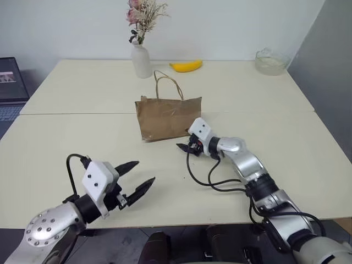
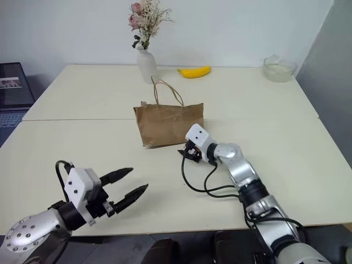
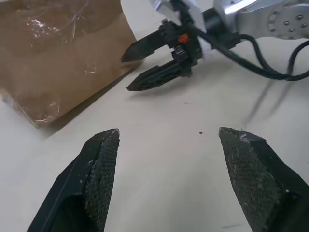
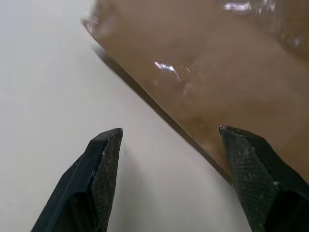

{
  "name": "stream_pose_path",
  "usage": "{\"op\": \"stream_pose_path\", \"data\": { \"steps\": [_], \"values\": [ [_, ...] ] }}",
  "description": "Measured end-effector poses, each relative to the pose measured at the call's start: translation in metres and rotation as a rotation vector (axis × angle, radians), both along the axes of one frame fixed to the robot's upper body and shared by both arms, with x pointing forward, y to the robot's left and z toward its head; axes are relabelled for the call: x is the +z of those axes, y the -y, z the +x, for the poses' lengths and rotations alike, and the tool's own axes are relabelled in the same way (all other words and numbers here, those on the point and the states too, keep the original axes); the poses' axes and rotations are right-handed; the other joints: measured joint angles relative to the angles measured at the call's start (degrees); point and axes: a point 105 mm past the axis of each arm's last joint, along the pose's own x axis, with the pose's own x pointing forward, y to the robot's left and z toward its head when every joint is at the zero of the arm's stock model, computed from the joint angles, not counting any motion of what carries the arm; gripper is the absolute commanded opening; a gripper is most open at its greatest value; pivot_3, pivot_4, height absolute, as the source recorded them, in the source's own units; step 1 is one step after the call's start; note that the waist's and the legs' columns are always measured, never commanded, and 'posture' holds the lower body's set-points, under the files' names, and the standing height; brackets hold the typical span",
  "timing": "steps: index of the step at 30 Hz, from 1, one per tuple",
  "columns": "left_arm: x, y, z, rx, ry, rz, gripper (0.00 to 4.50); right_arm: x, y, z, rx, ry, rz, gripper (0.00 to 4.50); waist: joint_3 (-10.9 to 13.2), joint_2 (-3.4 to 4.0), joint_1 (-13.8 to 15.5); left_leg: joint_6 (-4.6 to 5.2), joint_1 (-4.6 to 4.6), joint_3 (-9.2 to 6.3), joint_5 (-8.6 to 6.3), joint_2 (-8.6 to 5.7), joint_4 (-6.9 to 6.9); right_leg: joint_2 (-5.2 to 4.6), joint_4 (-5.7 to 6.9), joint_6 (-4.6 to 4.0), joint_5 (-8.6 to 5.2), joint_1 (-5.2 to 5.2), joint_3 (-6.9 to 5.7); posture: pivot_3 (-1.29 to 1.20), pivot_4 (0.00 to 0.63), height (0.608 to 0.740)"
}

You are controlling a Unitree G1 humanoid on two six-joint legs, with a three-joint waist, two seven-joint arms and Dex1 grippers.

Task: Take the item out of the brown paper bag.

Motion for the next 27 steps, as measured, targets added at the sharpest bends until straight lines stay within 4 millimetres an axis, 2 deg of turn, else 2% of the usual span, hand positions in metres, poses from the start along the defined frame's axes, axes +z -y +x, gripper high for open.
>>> {"op": "stream_pose_path", "data": {
  "steps": [3, 6, 11, 12, 15, 18, 20, 23, 27],
  "values": [
    [0.022, -0.007, 0.021, 0.062, 0.092, -0.026, 3.45, 0.017, 0.010, -0.018, 0.029, -0.009, 0.093, 3.34, -0.01, -0.01, 0.23, 0.00, -0.03, -0.13, 0.00, -0.02, 0.04, -0.02, 0.02, 0.03, 0.02, 0.03, -0.12, 0.00, 0.150, 0.740],
    [0.048, -0.016, 0.045, 0.109, 0.184, -0.057, 2.82, 0.036, 0.030, -0.036, 0.028, -0.003, 0.174, 3.37, -0.02, -0.04, 0.35, 0.00, -0.01, -0.21, 0.01, -0.04, 0.06, 0.00, 0.03, 0.05, 0.03, 0.08, -0.20, 0.00, 0.150, 0.740],
    [0.076, -0.039, 0.091, 0.116, 0.237, -0.047, 1.26, 0.051, 0.053, -0.076, 0.072, -0.009, 0.207, 3.37, -0.02, -0.03, 0.09, -0.01, -0.02, -0.21, 0.01, -0.05, 0.03, 0.14, 0.02, 0.04, 0.02, 0.07, -0.23, 0.00, 0.150, 0.740],
    [0.078, -0.044, 0.097, 0.125, 0.240, -0.040, 0.95, 0.055, 0.053, -0.079, 0.081, -0.008, 0.215, 3.37, -0.01, -0.02, -0.21, -0.01, -0.01, -0.17, 0.01, -0.04, 0.03, 0.30, 0.02, 0.04, 0.02, 0.06, -0.18, 0.00, 0.150, 0.740],
    [0.084, -0.058, 0.136, 0.155, 0.264, -0.001, 0.04, 0.066, 0.057, -0.083, 0.068, 0.002, 0.230, 3.37, -0.01, -0.04, -0.14, -0.01, 0.01, -0.15, 0.01, -0.07, 0.04, 0.39, 0.02, 0.06, 0.04, 0.05, -0.17, 0.00, 0.150, 0.740],
    [0.092, -0.069, 0.176, 0.198, 0.297, 0.065, 0.04, 0.068, 0.064, -0.084, 0.038, 0.006, 0.221, 3.37, -0.02, -0.07, 0.16, -0.01, -0.06, -0.14, 0.01, -0.09, 0.05, 0.42, -0.02, 0.06, 0.04, 0.06, -0.23, 0.00, 0.150, 0.740],
    [0.093, -0.066, 0.199, 0.193, 0.295, 0.100, 0.04, 0.067, 0.068, -0.082, 0.008, 0.005, 0.218, 3.37, -0.03, -0.09, 0.51, -0.01, -0.18, -0.09, 0.01, -0.11, 0.04, 0.39, -0.11, 0.07, 0.04, 0.03, -0.27, 0.00, 0.150, 0.740],
    [0.088, -0.048, 0.228, 0.161, 0.270, 0.149, 0.04, 0.066, 0.073, -0.080, -0.040, 0.009, 0.223, 3.37, -0.01, -0.14, 1.12, 0.00, -0.35, 0.12, 0.00, -0.16, 0.05, 0.32, -0.21, 0.14, 0.03, -0.10, -0.27, 0.00, 0.150, 0.740],
    [0.075, -0.026, 0.244, 0.112, 0.226, 0.230, 0.04, 0.065, 0.075, -0.081, -0.087, 0.014, 0.231, 3.37, 0.00, -0.17, 1.11, 0.06, -0.44, 0.60, -0.04, -0.12, 0.05, 0.24, -0.18, 0.31, -0.05, -0.26, -0.05, 0.00, 0.150, 0.740]
  ]
}}
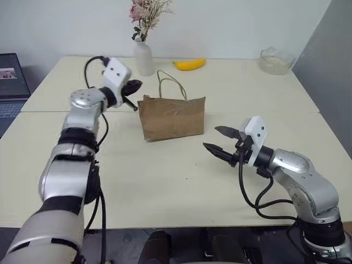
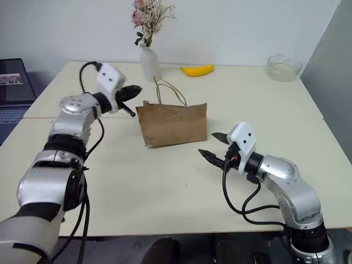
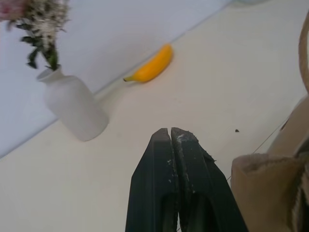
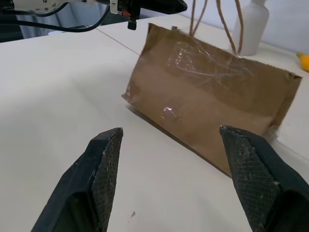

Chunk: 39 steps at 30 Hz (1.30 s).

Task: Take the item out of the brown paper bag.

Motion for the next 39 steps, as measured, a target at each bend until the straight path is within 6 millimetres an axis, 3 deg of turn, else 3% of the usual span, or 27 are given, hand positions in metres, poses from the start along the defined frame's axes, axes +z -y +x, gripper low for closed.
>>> {"op": "stream_pose_path", "data": {
  "steps": [8, 16, 22, 32, 36, 39],
  "values": [
    [-0.027, 0.022, -0.011, -0.201, -0.148, 0.133, 0.04, -0.008, 0.014, -0.012, -0.051, -0.033, -0.038, 3.37, 0.00, 0.00, -0.14, 0.04, -0.29, 0.09, -0.03, 0.05, 0.05, -0.03, 0.13, 0.04, -0.02, -0.27, 0.01, 0.00, 0.150, 0.740],
    [-0.023, 0.045, -0.036, -0.491, -0.215, 0.197, 0.04, -0.007, 0.035, -0.017, -0.069, -0.040, -0.108, 3.37, 0.00, -0.02, -0.04, 0.05, -0.28, 0.13, -0.03, 0.04, 0.18, -0.02, 0.18, 0.09, 0.00, -0.23, 0.07, 0.00, 0.150, 0.740],
    [-0.062, 0.055, -0.082, -0.696, -0.337, 0.266, 0.04, -0.015, 0.050, -0.020, -0.039, -0.096, -0.158, 3.37, -0.01, -0.01, -0.86, 0.05, -0.23, -0.05, -0.02, 0.12, 0.16, -0.02, 0.22, 0.08, 0.00, -0.22, 0.24, 0.00, 0.150, 0.740],
    [-0.049, 0.083, -0.113, -0.718, -0.335, 0.184, 0.04, -0.018, 0.055, -0.023, 0.014, -0.114, -0.217, 3.37, -0.01, -0.02, -1.04, 0.05, 0.28, -0.07, -0.02, 0.08, 0.31, -0.02, 0.40, 0.09, 0.01, 0.21, 0.22, 0.00, 0.150, 0.740],
    [-0.026, 0.103, -0.142, -0.795, -0.299, 0.108, 0.04, -0.020, 0.062, -0.025, 0.032, -0.132, -0.272, 3.37, 0.00, -0.02, -1.05, 0.05, 0.28, -0.07, -0.02, 0.10, 0.28, -0.02, 0.33, 0.10, 0.01, 0.21, 0.29, 0.00, 0.150, 0.740],
    [-0.033, 0.105, -0.167, -0.840, -0.342, 0.105, 0.04, -0.019, 0.065, -0.025, 0.036, -0.138, -0.286, 3.37, 0.00, -0.02, -1.40, 0.05, 0.38, -0.03, -0.02, 0.12, 0.16, 0.00, 0.32, 0.10, 0.01, 0.20, 0.36, 0.00, 0.150, 0.740]
  ]
}}
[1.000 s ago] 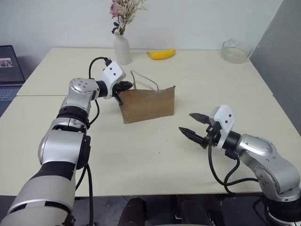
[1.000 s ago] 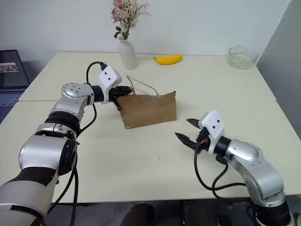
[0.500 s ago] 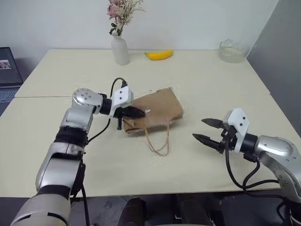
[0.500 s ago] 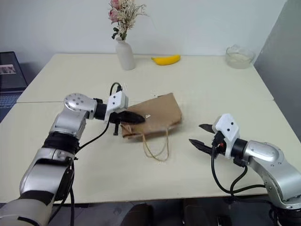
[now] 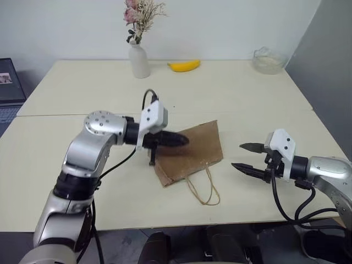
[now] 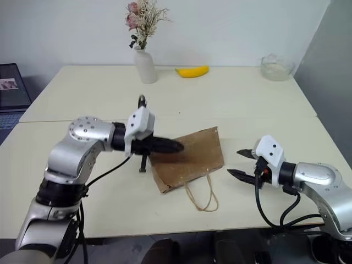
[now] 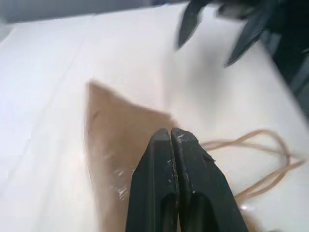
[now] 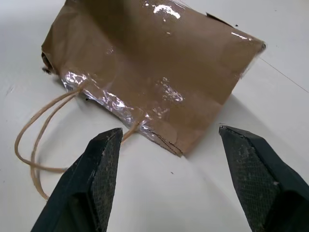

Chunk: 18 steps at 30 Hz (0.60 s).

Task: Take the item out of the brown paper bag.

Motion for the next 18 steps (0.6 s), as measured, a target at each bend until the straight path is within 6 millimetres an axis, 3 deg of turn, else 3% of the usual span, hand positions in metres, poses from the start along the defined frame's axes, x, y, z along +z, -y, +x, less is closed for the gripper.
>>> {"op": "stream_pose_path", "data": {
  "steps": [4, 8, 14, 18],
  "values": [
    [-0.014, -0.007, -0.007, 0.029, 0.040, 0.039, 0.04, 0.002, 0.000, -0.002, 0.024, -0.009, -0.011, 3.37, 0.00, -0.01, 0.26, -0.01, 0.01, -0.06, 0.01, 0.01, 0.02, 0.03, 0.07, -0.01, 0.00, 0.02, -0.16, 0.00, 0.150, 0.740],
    [-0.018, -0.020, -0.007, 0.048, 0.170, 0.108, 0.96, 0.001, -0.004, -0.011, 0.076, -0.042, -0.021, 3.37, 0.00, 0.00, 0.36, -0.01, 0.10, -0.06, 0.01, 0.00, 0.01, 0.00, 0.04, -0.02, 0.01, 0.11, -0.07, 0.00, 0.150, 0.740],
    [-0.044, -0.007, -0.025, -0.019, 0.244, 0.118, 2.85, -0.002, -0.013, -0.026, 0.147, -0.117, -0.011, 3.37, 0.00, -0.01, 0.51, 0.00, -0.03, -0.05, 0.00, -0.07, 0.01, -0.14, -0.15, 0.02, 0.04, 0.10, -0.07, 0.00, 0.150, 0.740],
    [-0.060, 0.001, -0.035, -0.116, 0.292, 0.177, 2.85, -0.005, -0.016, -0.037, 0.179, -0.165, -0.021, 3.37, 0.00, -0.01, 0.62, 0.00, 0.01, -0.04, 0.00, -0.08, 0.01, -0.15, -0.12, 0.03, 0.05, 0.13, -0.10, 0.00, 0.150, 0.740]
  ]
}}
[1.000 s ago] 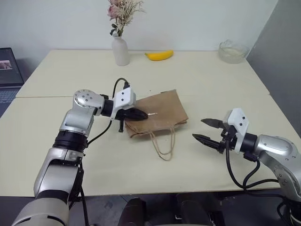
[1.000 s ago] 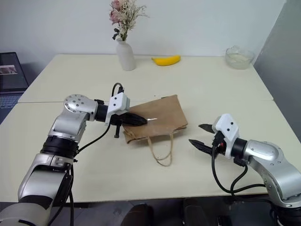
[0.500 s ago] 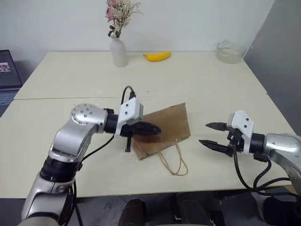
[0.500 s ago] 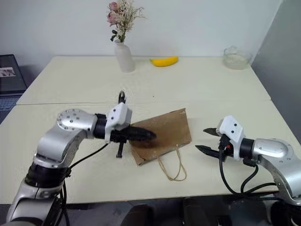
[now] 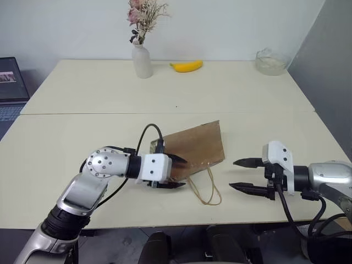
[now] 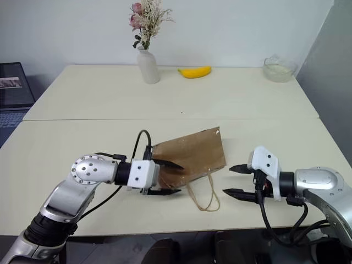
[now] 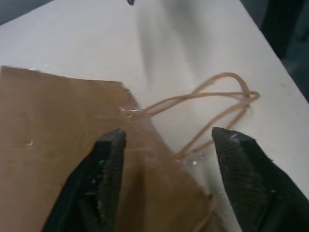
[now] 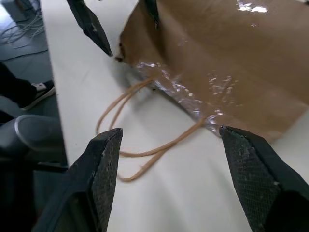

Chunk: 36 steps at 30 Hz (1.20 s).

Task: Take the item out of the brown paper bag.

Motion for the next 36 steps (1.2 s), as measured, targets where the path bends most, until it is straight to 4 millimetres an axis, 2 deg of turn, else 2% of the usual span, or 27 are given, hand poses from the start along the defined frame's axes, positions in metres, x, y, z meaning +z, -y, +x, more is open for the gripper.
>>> {"op": "stream_pose_path", "data": {
  "steps": [3, 11, 25, 28, 35, 36],
  "values": [
    [-0.012, 0.008, 0.001, -0.048, 0.023, 0.033, 2.85, -0.001, -0.001, -0.004, 0.008, -0.011, -0.003, 3.37, 0.00, -0.01, 0.07, 0.00, 0.01, 0.04, 0.00, 0.00, 0.04, 0.02, 0.01, 0.04, 0.03, 0.02, -0.03, 0.00, 0.150, 0.740],
    [-0.023, 0.028, 0.017, -0.080, 0.090, 0.050, 2.85, 0.001, 0.002, -0.006, 0.001, -0.019, -0.018, 3.37, -0.02, -0.03, 0.14, 0.01, -0.04, 0.05, 0.00, -0.02, 0.03, 0.03, -0.06, 0.07, 0.05, 0.02, -0.01, 0.00, 0.150, 0.740],
    [-0.037, 0.041, 0.005, -0.177, 0.111, 0.091, 2.85, -0.003, 0.002, -0.013, -0.011, -0.037, -0.020, 3.37, -0.02, -0.04, 0.16, 0.01, -0.01, 0.04, 0.00, -0.02, 0.04, 0.03, -0.04, 0.09, 0.06, 0.03, 0.01, 0.00, 0.150, 0.740],
    [-0.038, 0.041, 0.005, -0.184, 0.117, 0.093, 2.28, -0.003, 0.001, -0.013, -0.010, -0.039, -0.019, 3.37, -0.02, -0.04, 0.16, 0.01, -0.02, 0.03, 0.00, -0.01, 0.04, 0.03, -0.03, 0.09, 0.06, 0.03, -0.01, 0.00, 0.150, 0.740],
    [-0.042, 0.046, 0.006, -0.183, 0.128, 0.081, 0.02, -0.003, 0.000, -0.013, -0.003, -0.037, -0.015, 3.37, -0.03, -0.04, 0.17, 0.01, -0.01, 0.03, 0.00, -0.02, 0.05, 0.03, -0.03, 0.09, 0.06, 0.04, 0.00, 0.00, 0.150, 0.740],
    [-0.041, 0.046, 0.006, -0.182, 0.128, 0.081, 0.02, -0.003, 0.000, -0.013, -0.001, -0.035, -0.014, 3.37, -0.03, -0.04, 0.17, 0.01, -0.01, 0.03, 0.00, -0.02, 0.05, 0.03, -0.03, 0.09, 0.06, 0.04, 0.00, 0.00, 0.150, 0.740]
  ]
}}
